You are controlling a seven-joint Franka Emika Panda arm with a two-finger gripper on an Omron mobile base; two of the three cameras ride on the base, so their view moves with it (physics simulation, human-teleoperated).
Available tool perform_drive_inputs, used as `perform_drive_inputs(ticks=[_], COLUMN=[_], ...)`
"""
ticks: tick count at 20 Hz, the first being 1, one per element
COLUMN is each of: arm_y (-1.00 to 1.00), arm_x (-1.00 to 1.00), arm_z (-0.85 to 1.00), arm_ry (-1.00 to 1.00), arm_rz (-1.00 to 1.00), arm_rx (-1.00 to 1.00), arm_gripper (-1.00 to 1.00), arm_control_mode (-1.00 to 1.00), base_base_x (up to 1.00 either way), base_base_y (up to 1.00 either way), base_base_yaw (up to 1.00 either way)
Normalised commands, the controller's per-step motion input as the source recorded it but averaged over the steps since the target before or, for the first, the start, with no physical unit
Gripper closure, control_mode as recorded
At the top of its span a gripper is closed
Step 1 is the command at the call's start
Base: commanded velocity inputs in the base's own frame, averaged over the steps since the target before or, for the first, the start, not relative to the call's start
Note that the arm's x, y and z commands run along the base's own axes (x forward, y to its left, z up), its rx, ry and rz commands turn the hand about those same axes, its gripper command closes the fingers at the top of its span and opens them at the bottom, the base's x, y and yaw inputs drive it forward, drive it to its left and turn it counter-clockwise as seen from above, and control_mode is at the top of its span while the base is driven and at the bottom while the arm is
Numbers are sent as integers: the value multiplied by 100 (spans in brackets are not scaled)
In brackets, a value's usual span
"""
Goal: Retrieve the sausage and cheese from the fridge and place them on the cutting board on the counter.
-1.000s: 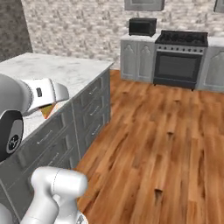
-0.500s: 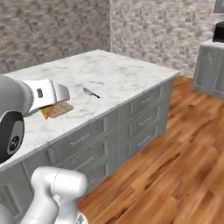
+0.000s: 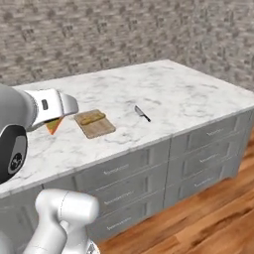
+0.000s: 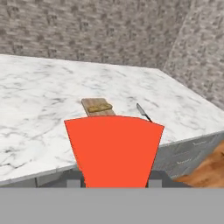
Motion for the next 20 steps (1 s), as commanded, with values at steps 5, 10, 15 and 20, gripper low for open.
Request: perform_drive_inputs(ticks=[5,10,15,20], arm_y=[0,0,0,0], arm_x=[0,0,0,0], arm_z=[0,0,0,0], arm_ry=[0,0,0,0], arm_rz=[0,0,0,0], arm_rx=[0,0,0,0], arm_gripper=[100,100,100,100], arm_control_mode=[100,100,100,100], base_base_x=[64,63,22,14], base_base_y=[-22,-39,-73,-55], base_base_yaw=[47,37,31,27])
